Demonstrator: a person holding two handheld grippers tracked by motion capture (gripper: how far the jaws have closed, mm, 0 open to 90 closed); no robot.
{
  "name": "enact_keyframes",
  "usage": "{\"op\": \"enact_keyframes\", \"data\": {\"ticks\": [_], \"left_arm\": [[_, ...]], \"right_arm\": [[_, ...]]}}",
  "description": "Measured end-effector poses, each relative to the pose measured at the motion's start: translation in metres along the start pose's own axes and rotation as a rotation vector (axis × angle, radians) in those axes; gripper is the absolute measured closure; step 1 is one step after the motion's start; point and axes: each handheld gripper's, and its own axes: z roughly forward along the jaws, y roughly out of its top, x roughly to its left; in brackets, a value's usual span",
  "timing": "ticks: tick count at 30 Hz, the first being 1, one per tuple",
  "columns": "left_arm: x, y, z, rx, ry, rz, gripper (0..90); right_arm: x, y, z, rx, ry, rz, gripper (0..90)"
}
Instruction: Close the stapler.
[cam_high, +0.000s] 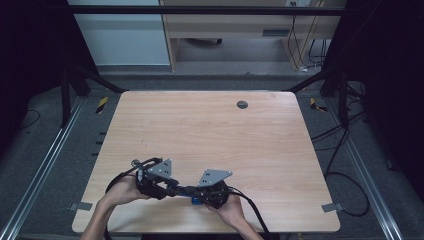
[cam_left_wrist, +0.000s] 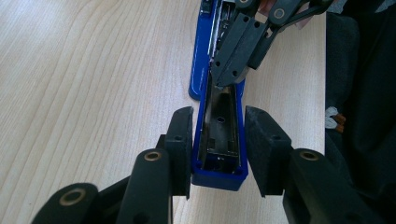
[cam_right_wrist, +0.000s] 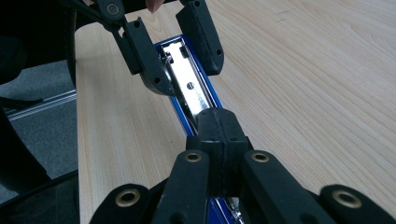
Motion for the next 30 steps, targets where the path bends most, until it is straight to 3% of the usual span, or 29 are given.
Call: {"op": "enact_keyframes", "data": {"ticks": [10, 19, 26, 30], "left_arm": [[-0.001, 0.001, -0.002, -0.015, 0.01, 0.003, 62.4], [-0.002, 0.0, -0.024, -0.106, 0.047, -0.005, 56.4], [0.001, -0.003, -0.044, -0.184, 0.171, -0.058, 50.7], [0.004, -0.012, -0.046, -0.208, 0.264, -0.125, 49.4]], "right_arm": [[-0.001, 0.0, 0.001, 0.005, -0.01, 0.003, 90.0], [-0.002, 0.0, 0.0, 0.004, -0.014, 0.003, 90.0], [-0.002, 0.0, 0.0, 0.003, -0.012, 0.006, 90.0], [-0.002, 0.0, -0.001, 0.003, -0.01, 0.006, 90.0]]}}
